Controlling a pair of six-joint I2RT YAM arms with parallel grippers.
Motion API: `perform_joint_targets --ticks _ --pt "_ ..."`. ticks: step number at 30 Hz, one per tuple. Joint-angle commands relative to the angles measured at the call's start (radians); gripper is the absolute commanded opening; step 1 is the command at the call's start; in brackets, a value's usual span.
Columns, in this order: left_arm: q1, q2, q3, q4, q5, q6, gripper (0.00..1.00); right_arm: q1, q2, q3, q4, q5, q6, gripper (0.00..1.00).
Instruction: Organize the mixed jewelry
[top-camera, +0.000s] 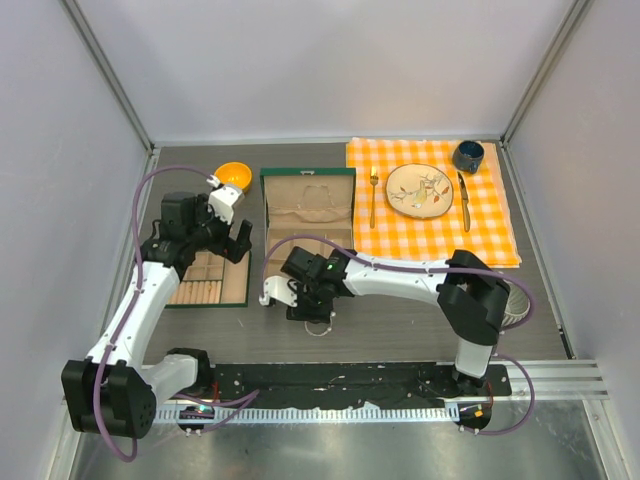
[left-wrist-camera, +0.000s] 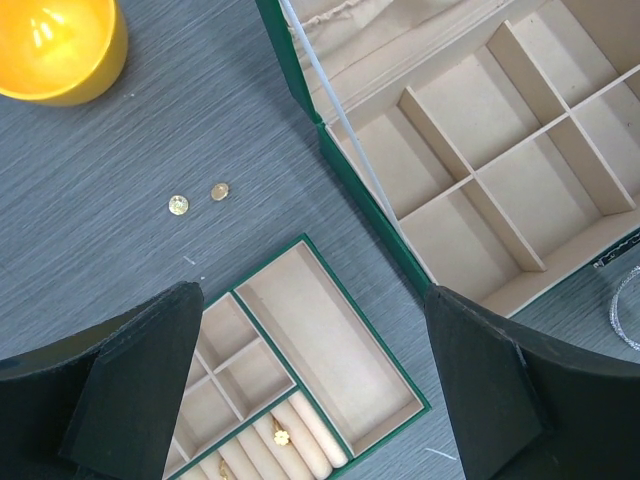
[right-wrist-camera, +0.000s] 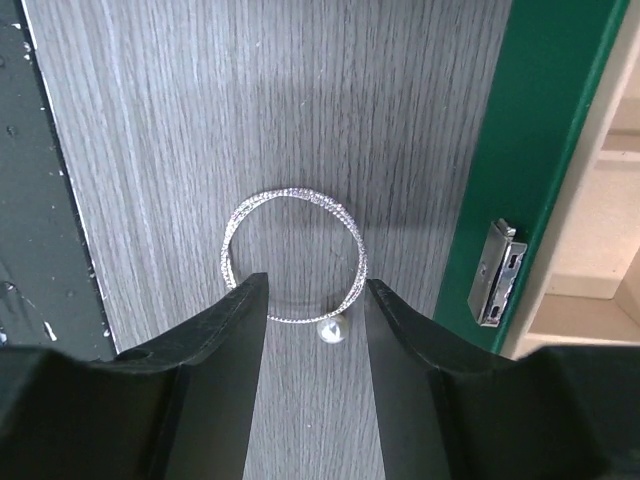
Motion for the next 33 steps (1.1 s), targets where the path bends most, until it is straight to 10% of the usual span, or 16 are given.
perform_joint_targets --ticks 1,33 --pt "0.006 -0.022 -0.008 0.022 -0.004 0.019 0.98 0.005 0.007 -0.003 0.061 0.018 0.003 0.49" --pt "0.006 -0.027 -0.026 0.030 0.007 0.027 0.99 -0.073 0.104 -0.085 0.106 0.084 -0.082 0.33"
